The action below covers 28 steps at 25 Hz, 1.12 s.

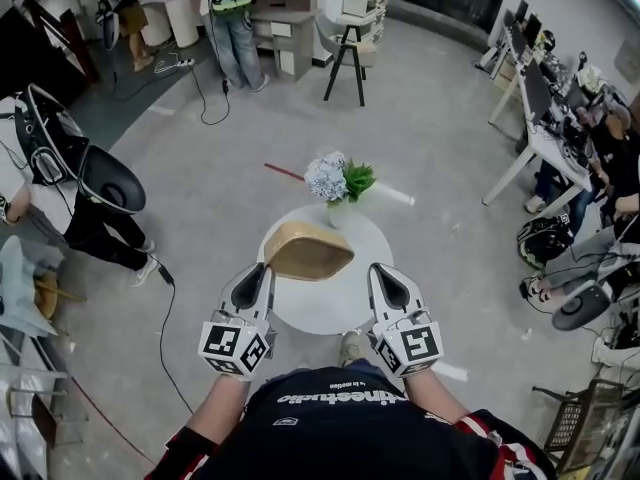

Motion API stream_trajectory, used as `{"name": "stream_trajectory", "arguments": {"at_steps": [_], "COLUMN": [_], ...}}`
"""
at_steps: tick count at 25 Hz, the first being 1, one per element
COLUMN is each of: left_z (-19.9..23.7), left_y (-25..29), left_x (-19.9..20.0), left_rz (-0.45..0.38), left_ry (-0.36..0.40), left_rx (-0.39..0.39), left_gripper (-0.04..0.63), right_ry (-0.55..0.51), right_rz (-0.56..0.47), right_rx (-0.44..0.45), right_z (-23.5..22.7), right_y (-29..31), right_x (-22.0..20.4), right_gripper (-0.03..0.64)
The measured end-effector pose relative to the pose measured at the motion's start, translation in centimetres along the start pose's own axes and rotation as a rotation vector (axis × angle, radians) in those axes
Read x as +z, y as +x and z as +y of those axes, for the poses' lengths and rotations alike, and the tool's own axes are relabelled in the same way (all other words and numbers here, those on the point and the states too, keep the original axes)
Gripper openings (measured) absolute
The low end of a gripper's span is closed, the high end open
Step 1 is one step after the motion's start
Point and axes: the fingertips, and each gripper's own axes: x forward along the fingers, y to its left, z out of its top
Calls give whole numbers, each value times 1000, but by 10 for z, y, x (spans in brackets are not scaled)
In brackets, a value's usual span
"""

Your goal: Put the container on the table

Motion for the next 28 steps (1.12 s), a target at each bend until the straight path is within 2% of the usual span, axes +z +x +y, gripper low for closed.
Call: {"name": "stream_trajectory", "arguments": {"at_steps": [10, 24, 28], "left_z": [10, 36, 42], "left_y": [34, 83, 97], "left_x": [-22, -70, -89], "left_rz": [74, 180, 212], "left_ry": [-30, -112, -141], "left_rx": [20, 27, 30], "left_gripper": [54, 54, 54], "right_ry": [48, -10, 11], "right_rz": [16, 29, 12], "right_rx": [10, -40, -59], "right_z": [-24, -50, -59], "right_y": [18, 26, 29], "right_x": [-13, -38, -45], "right_gripper": [14, 12, 12]}}
